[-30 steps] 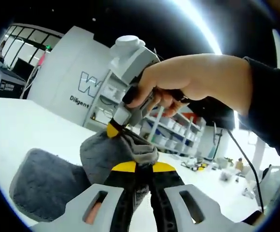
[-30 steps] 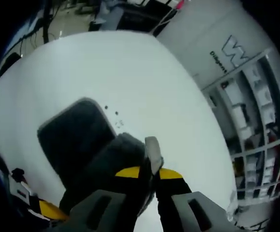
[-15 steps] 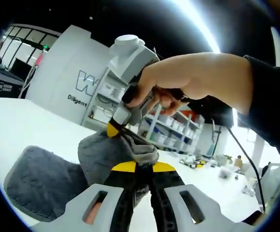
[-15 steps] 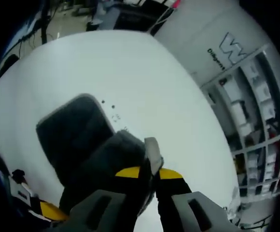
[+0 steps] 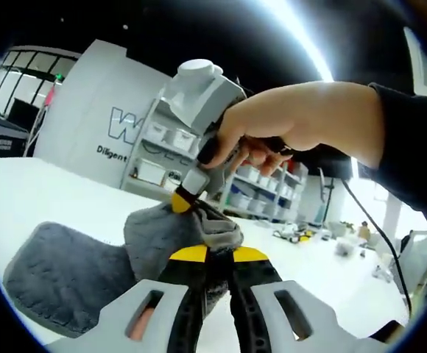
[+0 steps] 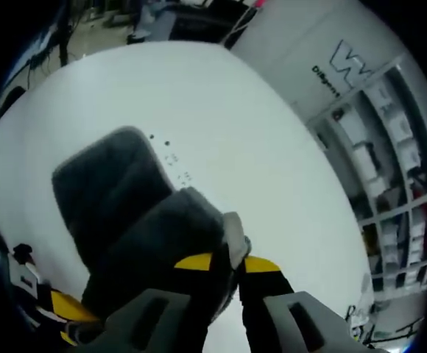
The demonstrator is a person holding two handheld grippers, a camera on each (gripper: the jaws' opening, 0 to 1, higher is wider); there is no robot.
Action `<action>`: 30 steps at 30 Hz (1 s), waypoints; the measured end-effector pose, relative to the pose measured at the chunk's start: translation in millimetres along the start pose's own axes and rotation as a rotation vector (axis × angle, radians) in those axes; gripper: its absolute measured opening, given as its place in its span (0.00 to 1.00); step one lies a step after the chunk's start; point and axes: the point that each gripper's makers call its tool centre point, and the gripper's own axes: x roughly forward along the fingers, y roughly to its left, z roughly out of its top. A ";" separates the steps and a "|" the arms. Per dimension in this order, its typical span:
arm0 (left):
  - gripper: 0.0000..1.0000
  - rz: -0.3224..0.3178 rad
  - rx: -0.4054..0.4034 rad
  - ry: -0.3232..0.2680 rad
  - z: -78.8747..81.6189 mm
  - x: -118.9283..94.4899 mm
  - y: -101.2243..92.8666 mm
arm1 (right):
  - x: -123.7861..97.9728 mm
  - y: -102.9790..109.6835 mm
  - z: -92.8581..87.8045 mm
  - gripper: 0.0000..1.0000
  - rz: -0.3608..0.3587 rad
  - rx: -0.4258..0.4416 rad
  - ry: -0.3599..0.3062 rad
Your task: Open the folded towel by lifting each exposed corner and separating the folded layers until the towel lies flat within the target outline without major curled edges
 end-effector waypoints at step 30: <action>0.10 -0.018 0.058 0.130 -38.3 14.5 0.3 | 10.4 7.6 -44.6 0.12 -0.008 0.011 0.011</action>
